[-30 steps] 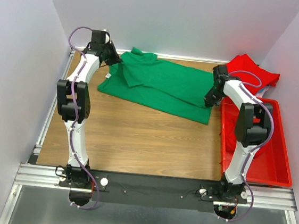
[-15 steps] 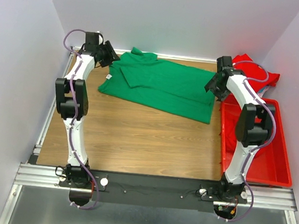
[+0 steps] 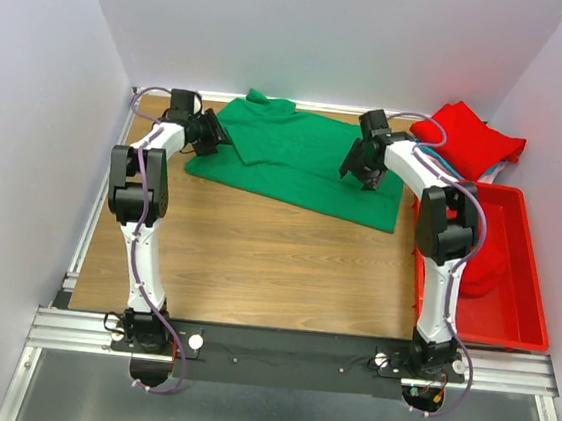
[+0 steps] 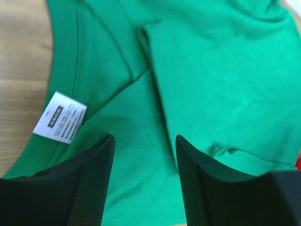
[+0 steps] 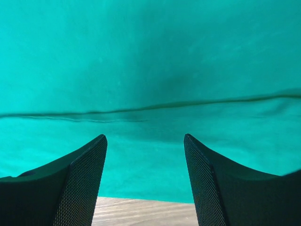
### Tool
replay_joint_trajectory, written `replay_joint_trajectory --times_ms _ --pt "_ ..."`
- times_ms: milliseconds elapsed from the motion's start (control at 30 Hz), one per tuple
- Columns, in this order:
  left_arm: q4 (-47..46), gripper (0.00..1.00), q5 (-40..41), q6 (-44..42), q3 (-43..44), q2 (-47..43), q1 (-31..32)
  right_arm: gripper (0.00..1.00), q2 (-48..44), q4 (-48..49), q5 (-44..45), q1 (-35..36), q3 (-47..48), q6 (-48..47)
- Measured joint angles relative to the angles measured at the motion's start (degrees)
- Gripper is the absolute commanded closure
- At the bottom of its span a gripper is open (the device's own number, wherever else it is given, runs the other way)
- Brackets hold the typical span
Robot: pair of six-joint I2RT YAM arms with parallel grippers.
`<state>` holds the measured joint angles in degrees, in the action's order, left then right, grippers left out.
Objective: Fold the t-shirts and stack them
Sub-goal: Fold the tshirt
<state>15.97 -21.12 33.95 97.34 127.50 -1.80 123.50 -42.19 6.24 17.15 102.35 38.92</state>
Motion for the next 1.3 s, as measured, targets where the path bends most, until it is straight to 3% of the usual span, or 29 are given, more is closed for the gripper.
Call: replay_joint_trajectory --times_ms 333,633,1300 --pt "-4.3 0.38 -0.3 -0.1 -5.9 -1.3 0.0 0.27 0.2 4.5 -4.7 -0.3 -7.3 0.0" --pt "-0.5 0.37 4.4 -1.7 -9.0 -4.7 -0.2 0.27 -4.1 9.2 -7.3 -0.3 -14.8 0.1" --pt "4.7 0.37 13.7 -3.7 -29.5 -22.1 -1.2 0.27 -15.4 11.6 -13.1 6.2 -31.5 2.0"
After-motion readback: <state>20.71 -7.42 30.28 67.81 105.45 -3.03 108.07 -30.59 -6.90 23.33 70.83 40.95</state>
